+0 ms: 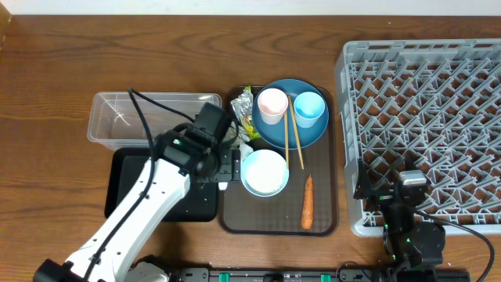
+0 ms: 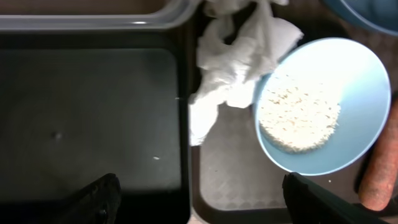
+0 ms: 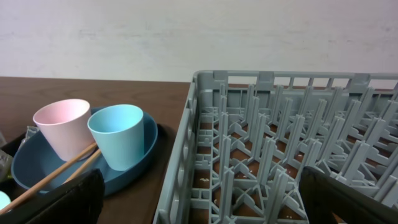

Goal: Sort waste into correct bins and load items into the dishwasher rack
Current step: 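Move the left gripper over the crumpled white tissues on the tray, then lower the left gripper and grasp the white tissues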

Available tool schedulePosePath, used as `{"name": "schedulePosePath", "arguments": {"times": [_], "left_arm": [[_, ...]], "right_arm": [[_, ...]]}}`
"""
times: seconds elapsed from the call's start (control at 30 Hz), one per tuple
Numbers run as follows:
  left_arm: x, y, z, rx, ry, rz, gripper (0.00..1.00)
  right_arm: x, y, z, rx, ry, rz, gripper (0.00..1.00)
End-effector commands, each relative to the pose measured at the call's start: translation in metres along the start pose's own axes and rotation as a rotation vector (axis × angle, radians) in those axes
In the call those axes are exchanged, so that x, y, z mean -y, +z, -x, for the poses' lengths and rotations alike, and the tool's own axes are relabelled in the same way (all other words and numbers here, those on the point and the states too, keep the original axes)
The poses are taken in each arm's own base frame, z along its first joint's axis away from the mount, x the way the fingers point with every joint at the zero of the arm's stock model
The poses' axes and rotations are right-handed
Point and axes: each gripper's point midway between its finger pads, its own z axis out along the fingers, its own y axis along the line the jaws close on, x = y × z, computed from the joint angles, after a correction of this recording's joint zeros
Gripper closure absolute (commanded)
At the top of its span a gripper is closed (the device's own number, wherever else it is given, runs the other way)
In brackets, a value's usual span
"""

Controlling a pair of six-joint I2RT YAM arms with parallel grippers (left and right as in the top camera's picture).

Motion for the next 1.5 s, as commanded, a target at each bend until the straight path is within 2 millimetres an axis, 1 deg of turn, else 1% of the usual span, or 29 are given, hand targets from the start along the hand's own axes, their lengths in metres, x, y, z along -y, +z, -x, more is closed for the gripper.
{"name": "schedulePosePath", "arguments": {"times": [0.0,0.2,0.53,0.67,0.73,0.83,0.9,1.0,1.1,1.17,1.27,1.3,1.47], "left_arm": [[0.001,0.004,-0.002,0.017,0.026,0.031,0.14],[0.0,0.005,-0.004,0.022,0.048,0.063,0.14],[-0.011,0.004,-0.022,-0.051,0.047,0.103,0.14],[-0.012,0.005,-0.024,-0.059,0.048,0.108,0.14],[-0.015,0.007,-0.027,-0.064,0.049,0.121,0.14],[-0.023,0.013,-0.029,-0.061,0.031,0.156,0.18],[-0.026,0.019,-0.032,-0.06,0.017,0.167,0.2],[-0.026,0.03,-0.034,-0.051,0.009,0.154,0.22],[-0.022,0.038,-0.028,-0.016,0.008,0.131,0.24],[-0.017,0.038,-0.019,0.019,0.014,0.111,0.28],[-0.008,0.038,-0.004,0.081,0.03,0.077,0.39],[-0.006,0.038,0.0,0.1,0.031,0.067,0.41],[0.005,0.036,0.02,0.18,0.026,0.023,0.42]], "right_arm": [[-0.006,0.0,-0.002,-0.006,0.008,0.025,0.01],[-0.006,0.0,-0.002,-0.006,0.008,0.025,0.01],[-0.006,0.0,-0.002,-0.006,0.008,0.025,0.01],[-0.006,0.0,-0.002,-0.006,0.008,0.025,0.01],[-0.006,0.0,-0.002,-0.006,0.008,0.025,0.01],[-0.007,0.0,-0.002,-0.006,0.008,0.026,0.01],[-0.006,0.0,-0.002,-0.006,0.008,0.025,0.01],[-0.006,0.0,-0.002,-0.006,0.008,0.025,0.01],[-0.006,0.0,-0.002,-0.006,0.008,0.025,0.01],[-0.006,0.0,-0.002,-0.006,0.008,0.025,0.01],[-0.006,0.0,-0.002,-0.006,0.008,0.025,0.01],[-0.006,0.0,-0.002,-0.006,0.008,0.025,0.01],[-0.006,0.0,-0.002,-0.006,0.008,0.025,0.01]]}}
